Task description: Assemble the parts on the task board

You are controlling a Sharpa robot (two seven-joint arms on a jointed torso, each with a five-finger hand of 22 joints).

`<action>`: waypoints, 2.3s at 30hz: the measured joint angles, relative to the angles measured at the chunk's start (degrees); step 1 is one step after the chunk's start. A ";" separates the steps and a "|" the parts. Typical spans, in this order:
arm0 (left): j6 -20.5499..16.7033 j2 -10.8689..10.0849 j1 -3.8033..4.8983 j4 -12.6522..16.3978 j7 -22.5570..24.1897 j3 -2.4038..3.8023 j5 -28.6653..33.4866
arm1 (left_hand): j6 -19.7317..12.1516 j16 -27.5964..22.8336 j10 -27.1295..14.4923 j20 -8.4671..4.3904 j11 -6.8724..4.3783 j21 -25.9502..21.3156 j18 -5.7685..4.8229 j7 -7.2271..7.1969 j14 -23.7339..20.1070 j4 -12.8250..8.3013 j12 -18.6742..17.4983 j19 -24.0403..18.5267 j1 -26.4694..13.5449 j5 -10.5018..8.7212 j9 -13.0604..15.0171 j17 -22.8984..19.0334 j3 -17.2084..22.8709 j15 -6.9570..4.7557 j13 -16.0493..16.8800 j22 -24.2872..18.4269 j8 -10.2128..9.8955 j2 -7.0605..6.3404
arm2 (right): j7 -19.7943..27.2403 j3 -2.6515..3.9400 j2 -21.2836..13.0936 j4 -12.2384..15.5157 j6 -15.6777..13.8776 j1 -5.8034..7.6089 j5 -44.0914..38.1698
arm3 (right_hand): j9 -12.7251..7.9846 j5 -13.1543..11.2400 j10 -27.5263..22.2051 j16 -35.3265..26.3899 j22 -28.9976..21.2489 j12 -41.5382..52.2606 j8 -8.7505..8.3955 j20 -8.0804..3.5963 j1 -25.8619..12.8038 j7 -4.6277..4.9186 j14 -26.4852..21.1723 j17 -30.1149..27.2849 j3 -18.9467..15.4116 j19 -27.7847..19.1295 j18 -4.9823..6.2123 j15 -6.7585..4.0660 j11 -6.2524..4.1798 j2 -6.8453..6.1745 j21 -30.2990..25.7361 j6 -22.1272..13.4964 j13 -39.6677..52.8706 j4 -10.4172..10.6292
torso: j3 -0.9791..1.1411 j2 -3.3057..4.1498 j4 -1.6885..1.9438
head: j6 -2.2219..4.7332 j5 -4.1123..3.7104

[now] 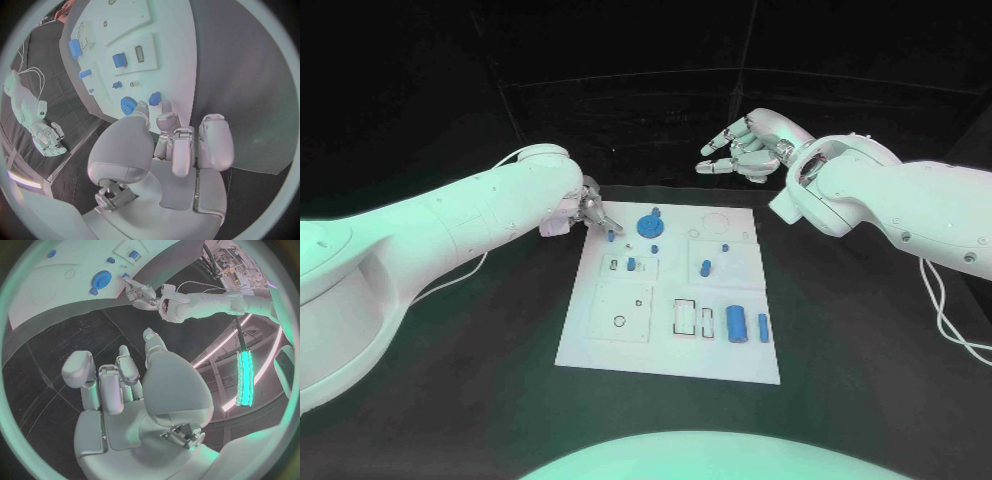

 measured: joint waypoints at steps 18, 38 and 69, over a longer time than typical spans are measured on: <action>0.24 0.16 -0.08 0.45 0.61 0.00 -0.12 | 0.12 0.00 0.00 0.00 0.00 0.27 0.00 -0.13 0.00 -0.64 0.00 0.00 1.08 0.00 -0.22 0.00 0.01 0.00 0.20 0.16 0.00 0.43 | 0.02 0.00 0.13 -0.10 0.11 0.00 0.00 | 0.00 0.00 0.00 0.00 0.00 0.00 0.00 0.00 0.22 0.00 0.00 0.00 0.00 0.00 0.00 0.00 0.00 0.22 0.00 0.00 0.00 0.00 | -0.01 -0.01 0.04 | -0.15 -0.06; 0.33 0.17 -0.08 0.48 1.61 0.01 0.25 | -0.22 0.00 -0.03 -0.18 -0.19 0.27 0.00 0.24 -0.10 -5.63 -1.56 0.18 10.03 2.33 -3.26 0.00 22.60 -0.10 -1.54 0.14 -1.67 1.12 | 0.02 0.00 0.09 -0.10 0.18 0.00 -0.01 | 0.00 0.00 0.00 0.00 0.01 0.00 0.00 0.00 0.22 0.00 0.00 0.04 0.00 0.00 -0.01 0.00 0.00 0.22 0.00 0.00 0.09 0.00 | -0.01 -0.01 -0.01 | -0.36 -0.03; -8.50 -13.97 0.54 24.07 1.74 -2.83 5.53 | 0.02 0.00 1.14 -0.18 -0.10 -0.20 0.00 0.03 -0.10 -9.32 -1.34 0.18 -0.58 10.50 -1.85 0.00 38.11 -0.10 -1.79 0.27 3.00 -5.38 | -0.02 -0.01 -0.10 -0.63 0.33 0.00 -0.01 | 0.00 0.00 0.00 0.00 0.07 0.00 0.00 0.00 0.39 0.00 0.00 0.02 0.00 0.00 -0.01 0.00 0.00 0.39 0.00 0.00 0.18 0.00 | 0.15 -0.49 0.72 | -0.68 0.66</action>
